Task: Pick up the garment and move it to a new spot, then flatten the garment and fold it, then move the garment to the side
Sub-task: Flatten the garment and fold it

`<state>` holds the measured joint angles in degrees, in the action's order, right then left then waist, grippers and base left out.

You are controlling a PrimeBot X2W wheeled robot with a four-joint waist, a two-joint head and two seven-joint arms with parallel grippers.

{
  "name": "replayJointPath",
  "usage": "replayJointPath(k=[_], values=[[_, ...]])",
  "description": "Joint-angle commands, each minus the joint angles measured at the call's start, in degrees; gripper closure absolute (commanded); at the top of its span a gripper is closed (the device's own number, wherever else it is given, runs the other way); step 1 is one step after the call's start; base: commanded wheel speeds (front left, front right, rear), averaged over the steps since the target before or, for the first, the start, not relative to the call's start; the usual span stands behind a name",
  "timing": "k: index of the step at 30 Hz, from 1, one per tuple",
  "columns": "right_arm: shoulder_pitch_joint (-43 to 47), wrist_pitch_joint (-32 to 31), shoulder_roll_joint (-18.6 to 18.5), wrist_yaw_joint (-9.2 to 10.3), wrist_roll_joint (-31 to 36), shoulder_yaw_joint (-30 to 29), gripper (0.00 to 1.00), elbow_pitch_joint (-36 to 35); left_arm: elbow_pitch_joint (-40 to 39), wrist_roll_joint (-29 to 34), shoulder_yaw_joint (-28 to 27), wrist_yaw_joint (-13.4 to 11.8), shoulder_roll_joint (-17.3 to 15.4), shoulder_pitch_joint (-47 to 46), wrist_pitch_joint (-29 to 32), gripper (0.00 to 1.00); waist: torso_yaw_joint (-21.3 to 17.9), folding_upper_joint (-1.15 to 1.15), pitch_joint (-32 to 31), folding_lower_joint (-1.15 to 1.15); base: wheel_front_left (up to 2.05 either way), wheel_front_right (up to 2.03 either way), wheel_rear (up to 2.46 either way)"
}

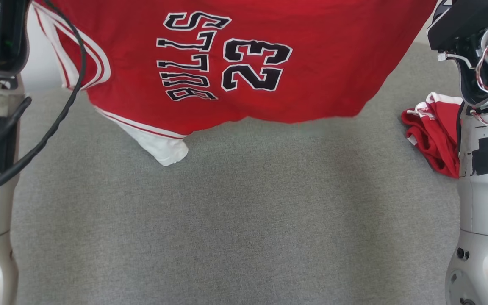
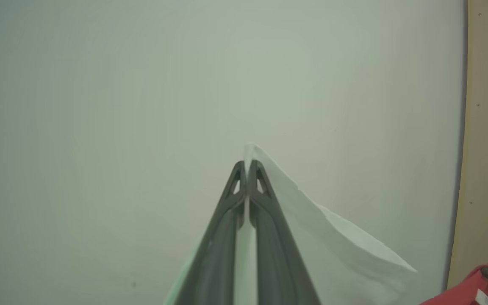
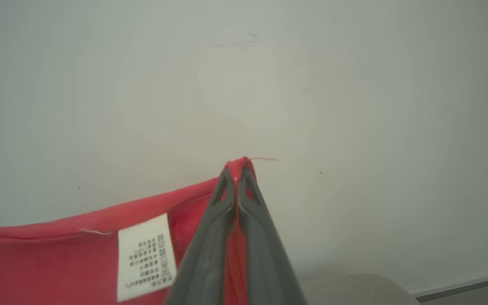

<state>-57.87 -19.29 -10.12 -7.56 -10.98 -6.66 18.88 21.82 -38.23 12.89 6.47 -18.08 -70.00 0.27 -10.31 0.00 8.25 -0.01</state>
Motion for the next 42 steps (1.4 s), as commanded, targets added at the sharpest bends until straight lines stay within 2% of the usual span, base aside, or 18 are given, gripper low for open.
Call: replayJointPath(k=[1, 7, 11, 14, 18, 23, 26, 29, 31, 36, 39, 42], values=[[-0.8, -0.2, -0.3, 0.13, -0.7, 0.1, 1.00, -0.5, 0.5, -0.4, 0.1, -0.3, 0.7, -1.3, 0.5, 1.00, 0.0, 0.00, 1.0, 0.01, 0.00, 0.00, 0.00], [-3.1, -2.7, -0.2, 0.12, -2.9, 1.9, 1.00, 2.5, 5.0, -0.3, 0.6, -1.2, 2.2, -5.4, 0.4, 1.00, -0.5, 0.00, 5.3, 0.01, 0.00, 0.00, 0.00], [-8.2, -2.6, -0.4, 0.13, -4.1, 4.7, 1.00, 5.6, 7.5, 0.9, 0.5, -2.5, 2.1, -11.6, 0.5, 1.00, -1.9, 0.00, 11.0, 0.01, 0.00, 0.00, 0.00], [-13.0, 1.5, 0.2, 0.13, -2.1, 5.5, 1.00, 9.4, 9.3, 2.3, -0.3, -3.9, 2.4, -15.9, -3.2, 1.00, -2.9, 0.00, 14.5, 0.01, 0.00, 0.00, 0.00], [-20.9, 10.3, 1.2, 0.13, 1.2, 4.2, 1.00, 13.9, 11.0, 3.6, -1.9, -5.4, 3.8, -22.9, -10.4, 1.00, -3.8, 0.00, 19.5, 0.01, 0.00, 0.00, 0.00], [-29.1, 23.2, 0.8, 0.13, 5.9, 1.9, 1.00, 17.8, 10.0, 6.1, -2.5, -3.2, 5.7, -30.7, -15.2, 1.00, -4.0, 0.00, 24.4, 0.01, 0.00, 0.00, 0.00], [-32.3, 29.1, 0.2, 0.13, 7.9, 1.1, 1.00, 19.5, 5.1, 8.1, -4.4, -0.9, 6.9, -33.2, -15.4, 1.00, -3.5, 0.00, 26.9, 0.01, 0.00, 0.00, 0.00], [-32.7, 31.2, -0.4, 0.13, 8.8, 1.6, 1.00, 21.8, -0.3, 10.6, -4.1, 0.7, 8.5, -30.0, -15.4, 1.00, -2.8, 0.00, 29.3, 0.01, 0.00, 0.00, 0.00], [-31.4, 32.0, -1.0, 0.13, 9.5, 3.2, 1.00, 23.6, -2.7, 9.8, -3.5, 1.0, 9.5, -25.8, -15.4, 1.00, -2.4, 0.00, 30.3, 0.01, 0.00, 0.00, 0.00], [-27.5, 32.7, -2.8, 0.13, 8.2, 10.5, 1.00, 27.3, -8.7, 4.1, 5.9, 1.0, 5.8, -15.2, -15.5, 1.00, -1.0, 0.00, 29.9, 0.01, 0.00, 0.00, 0.00], [-23.8, 32.7, -4.0, 0.13, 5.3, 14.7, 1.00, 27.5, -12.2, -0.4, 7.2, 1.0, 3.9, -8.3, -15.5, 1.00, -0.4, 0.00, 28.2, 0.01, 0.00, 0.00, 0.00], [-21.0, 31.5, -5.2, 0.13, 3.0, 16.9, 1.00, 26.8, -14.1, -2.4, 7.7, 1.0, 2.3, -4.2, -15.5, 1.00, 0.1, 0.00, 26.5, 0.01, 0.00, 0.00, 0.00]])
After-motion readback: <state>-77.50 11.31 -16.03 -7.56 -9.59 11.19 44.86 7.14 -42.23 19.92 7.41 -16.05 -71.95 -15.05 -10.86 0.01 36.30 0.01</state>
